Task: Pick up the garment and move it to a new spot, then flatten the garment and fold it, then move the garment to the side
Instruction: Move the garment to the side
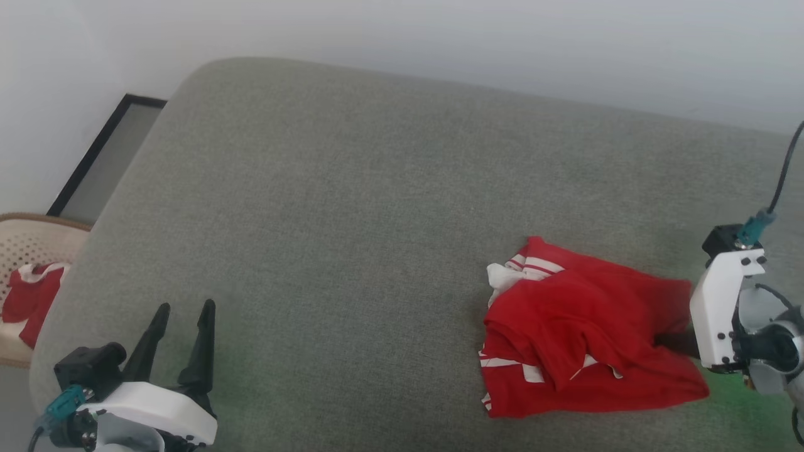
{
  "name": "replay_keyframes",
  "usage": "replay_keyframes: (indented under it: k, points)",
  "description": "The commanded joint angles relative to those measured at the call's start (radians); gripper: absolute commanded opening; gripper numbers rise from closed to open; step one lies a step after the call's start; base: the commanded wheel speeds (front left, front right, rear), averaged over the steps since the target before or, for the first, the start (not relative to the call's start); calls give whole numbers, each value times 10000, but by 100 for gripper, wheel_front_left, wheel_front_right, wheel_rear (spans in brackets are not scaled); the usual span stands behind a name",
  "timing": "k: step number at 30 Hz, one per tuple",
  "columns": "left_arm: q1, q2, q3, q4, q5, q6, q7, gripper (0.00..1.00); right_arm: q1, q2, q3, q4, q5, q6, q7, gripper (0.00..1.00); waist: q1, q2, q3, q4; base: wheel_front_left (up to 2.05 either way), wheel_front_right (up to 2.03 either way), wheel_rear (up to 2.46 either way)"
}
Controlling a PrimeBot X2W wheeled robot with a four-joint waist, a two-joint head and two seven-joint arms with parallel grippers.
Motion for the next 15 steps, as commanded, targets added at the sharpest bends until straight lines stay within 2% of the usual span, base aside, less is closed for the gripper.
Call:
replay_keyframes:
  k: [1, 2, 3, 10, 15]
  points:
    - [-128, -46, -25, 44, 89, -67, -48, 100, 375, 443, 231, 163, 36, 0, 235, 91, 0, -1, 125, 102, 0, 0, 0]
    - [-172, -71, -26, 75, 88, -62, -55, 100, 383, 555, 229, 80, 42, 0, 409, 13, 0, -1, 152, 113, 0, 0, 0]
    - [-215, -89, -32, 101, 79, -82, -61, 100, 382, 596, 179, 20, 1, 2, 518, 0, 0, -1, 179, 118, 0, 0, 0]
    - [-481, -141, 25, 163, 166, -150, -96, 100, 297, 400, -676, -659, -444, -3, 764, 0, 0, -1, 329, -116, 0, 0, 0]
    - [-722, -159, 28, 15, 308, -222, -92, 100, 115, 14, -1459, -1200, -839, -11, 716, 0, 0, -1, 456, -422, 0, 0, 0]
